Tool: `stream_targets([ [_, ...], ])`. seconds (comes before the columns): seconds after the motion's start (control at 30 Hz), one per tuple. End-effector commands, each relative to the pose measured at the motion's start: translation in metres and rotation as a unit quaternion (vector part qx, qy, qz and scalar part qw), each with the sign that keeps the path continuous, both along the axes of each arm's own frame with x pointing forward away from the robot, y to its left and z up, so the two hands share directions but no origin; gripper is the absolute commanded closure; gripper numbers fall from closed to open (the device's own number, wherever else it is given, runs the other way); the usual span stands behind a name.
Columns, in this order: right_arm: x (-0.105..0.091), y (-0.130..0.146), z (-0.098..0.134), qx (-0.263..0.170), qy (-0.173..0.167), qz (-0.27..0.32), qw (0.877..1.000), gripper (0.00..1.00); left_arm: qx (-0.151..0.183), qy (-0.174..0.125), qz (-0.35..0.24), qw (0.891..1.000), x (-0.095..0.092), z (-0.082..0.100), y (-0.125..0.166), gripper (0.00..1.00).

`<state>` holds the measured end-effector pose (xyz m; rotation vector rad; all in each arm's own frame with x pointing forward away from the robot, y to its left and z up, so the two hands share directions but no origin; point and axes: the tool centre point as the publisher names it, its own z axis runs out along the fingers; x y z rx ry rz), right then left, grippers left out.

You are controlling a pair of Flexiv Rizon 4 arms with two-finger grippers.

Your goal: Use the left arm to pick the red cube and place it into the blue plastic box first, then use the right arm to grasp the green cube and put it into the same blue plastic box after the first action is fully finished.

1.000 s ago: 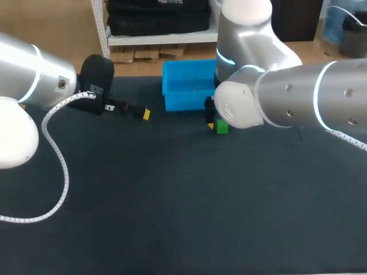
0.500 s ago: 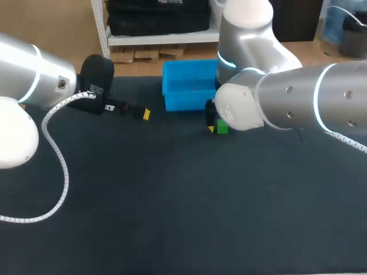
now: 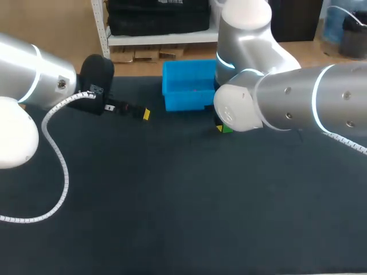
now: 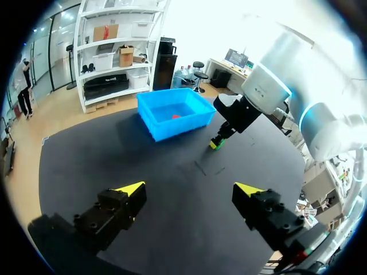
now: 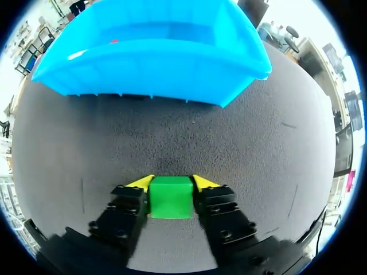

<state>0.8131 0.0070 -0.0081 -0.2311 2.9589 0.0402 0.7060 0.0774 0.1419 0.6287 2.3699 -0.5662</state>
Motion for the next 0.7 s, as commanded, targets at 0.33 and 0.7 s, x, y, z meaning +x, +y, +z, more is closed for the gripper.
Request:
stream_targets([
  [0.33, -0.004, 0.002, 0.025, 0.019, -0.017, -0.004, 1.0, 1.0, -0.003, -0.001, -0.002, 1.0, 0.0, -0.001, 0.001, 0.0],
  [0.7, -0.012, 0.0, 0.109, 0.07, -0.074, 0.002, 0.995, 1.0, -0.003, -0.001, -0.002, 1.0, 0.0, -0.001, 0.001, 0.0],
])
